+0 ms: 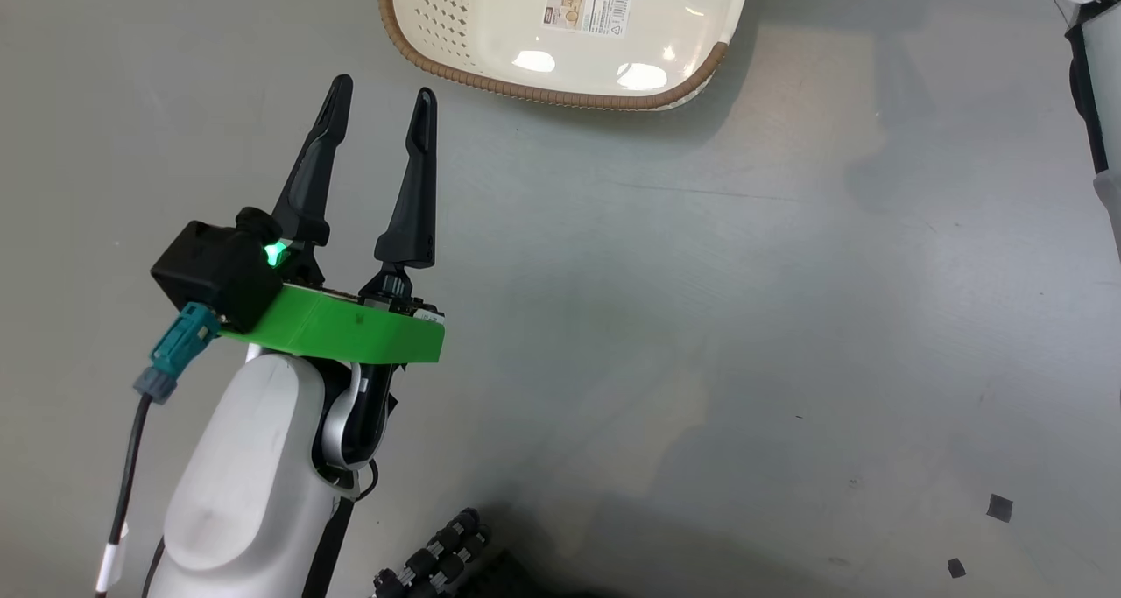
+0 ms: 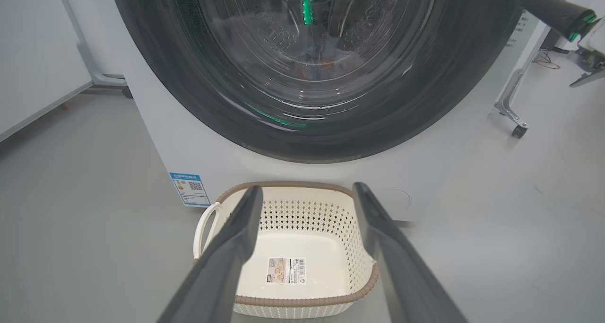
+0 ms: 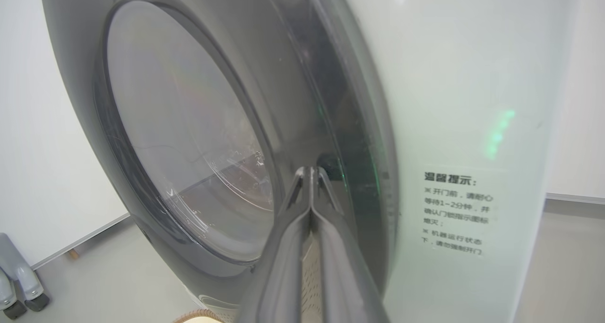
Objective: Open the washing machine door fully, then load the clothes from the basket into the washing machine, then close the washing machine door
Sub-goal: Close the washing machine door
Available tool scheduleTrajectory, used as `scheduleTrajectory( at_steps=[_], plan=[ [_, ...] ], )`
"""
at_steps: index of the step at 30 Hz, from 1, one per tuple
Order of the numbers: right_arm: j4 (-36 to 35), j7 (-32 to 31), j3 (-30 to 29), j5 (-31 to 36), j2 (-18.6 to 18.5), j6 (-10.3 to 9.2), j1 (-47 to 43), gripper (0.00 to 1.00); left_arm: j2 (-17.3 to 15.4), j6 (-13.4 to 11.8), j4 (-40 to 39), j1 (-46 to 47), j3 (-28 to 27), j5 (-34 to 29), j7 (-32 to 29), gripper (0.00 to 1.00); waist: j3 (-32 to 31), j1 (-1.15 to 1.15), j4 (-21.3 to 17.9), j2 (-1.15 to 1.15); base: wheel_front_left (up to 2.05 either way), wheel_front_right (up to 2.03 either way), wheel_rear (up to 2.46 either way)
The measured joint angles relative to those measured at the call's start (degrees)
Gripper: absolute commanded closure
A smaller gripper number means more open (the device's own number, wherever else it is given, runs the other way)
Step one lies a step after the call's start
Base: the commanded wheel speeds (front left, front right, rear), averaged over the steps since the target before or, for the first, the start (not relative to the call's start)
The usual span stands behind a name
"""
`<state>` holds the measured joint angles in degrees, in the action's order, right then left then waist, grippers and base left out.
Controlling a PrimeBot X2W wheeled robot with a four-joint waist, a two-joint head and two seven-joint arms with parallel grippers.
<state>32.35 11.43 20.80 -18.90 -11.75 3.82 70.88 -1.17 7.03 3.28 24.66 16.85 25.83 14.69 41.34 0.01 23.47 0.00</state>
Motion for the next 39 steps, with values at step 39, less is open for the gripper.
scheduleTrajectory(
  at_steps=[39],
  plan=[
    [8.2,3.1,2.3,-6.9,2.7,3.19,-14.0,1.0,0.0,0.0,4.7,-2.6,-7.3,-7.2,0.0,0.0,-11.9,-0.01,-6.7,0.0,0.0,0.0,0.0]
  ],
)
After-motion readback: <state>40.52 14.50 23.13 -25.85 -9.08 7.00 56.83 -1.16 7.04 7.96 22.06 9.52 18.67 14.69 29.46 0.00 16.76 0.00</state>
